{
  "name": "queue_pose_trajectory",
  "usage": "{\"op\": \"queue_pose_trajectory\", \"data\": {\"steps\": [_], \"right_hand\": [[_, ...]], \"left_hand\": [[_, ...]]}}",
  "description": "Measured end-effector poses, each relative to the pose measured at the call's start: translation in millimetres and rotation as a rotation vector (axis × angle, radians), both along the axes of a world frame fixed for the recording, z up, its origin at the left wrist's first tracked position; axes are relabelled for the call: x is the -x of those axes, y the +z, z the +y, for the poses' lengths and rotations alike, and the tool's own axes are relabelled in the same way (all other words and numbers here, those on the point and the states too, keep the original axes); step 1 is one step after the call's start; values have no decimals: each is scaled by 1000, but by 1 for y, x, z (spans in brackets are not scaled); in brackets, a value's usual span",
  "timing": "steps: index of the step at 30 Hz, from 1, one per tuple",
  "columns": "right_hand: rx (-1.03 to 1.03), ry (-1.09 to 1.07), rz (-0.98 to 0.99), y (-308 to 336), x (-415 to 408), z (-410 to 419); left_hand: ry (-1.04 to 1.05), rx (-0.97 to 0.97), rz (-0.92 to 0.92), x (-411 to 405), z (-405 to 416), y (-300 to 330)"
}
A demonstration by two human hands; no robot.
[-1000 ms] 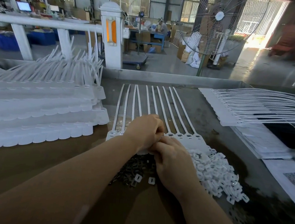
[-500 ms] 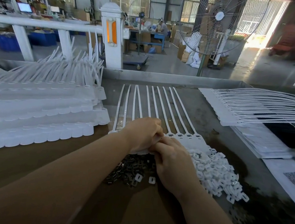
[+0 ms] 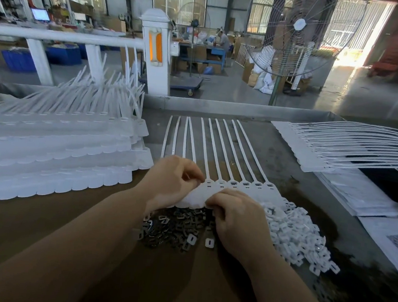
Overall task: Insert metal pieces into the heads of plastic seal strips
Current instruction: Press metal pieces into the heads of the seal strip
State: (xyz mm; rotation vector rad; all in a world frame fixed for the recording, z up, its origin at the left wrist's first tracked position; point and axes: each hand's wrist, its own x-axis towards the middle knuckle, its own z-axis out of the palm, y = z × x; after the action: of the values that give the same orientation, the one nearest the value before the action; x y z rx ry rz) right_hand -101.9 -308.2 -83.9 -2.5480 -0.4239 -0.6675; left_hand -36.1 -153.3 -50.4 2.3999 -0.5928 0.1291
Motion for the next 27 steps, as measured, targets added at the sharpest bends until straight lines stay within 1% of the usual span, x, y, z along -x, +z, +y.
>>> {"op": "queue_pose_trajectory", "data": {"steps": [4, 6, 10, 12, 16, 21, 27], "right_hand": [[7, -14, -12, 0, 1, 0], [5, -9, -23, 1, 2, 0], [2, 64, -47, 1, 2, 0], [7, 111, -64, 1, 2, 0], [-21, 171, -55, 1, 4, 1], [-29, 219, 17, 5, 6, 3], [37, 307, 139, 7, 10, 3]], "left_hand": [[117, 29, -10, -1, 8, -8], [209, 70, -27, -2, 11, -14], [391, 172, -72, -2, 16, -29], [438, 169, -57, -1, 18, -36], [462, 173, -31, 1, 19, -41], [457, 172, -1, 2, 20, -42], [424, 170, 30, 7, 22, -41]]}}
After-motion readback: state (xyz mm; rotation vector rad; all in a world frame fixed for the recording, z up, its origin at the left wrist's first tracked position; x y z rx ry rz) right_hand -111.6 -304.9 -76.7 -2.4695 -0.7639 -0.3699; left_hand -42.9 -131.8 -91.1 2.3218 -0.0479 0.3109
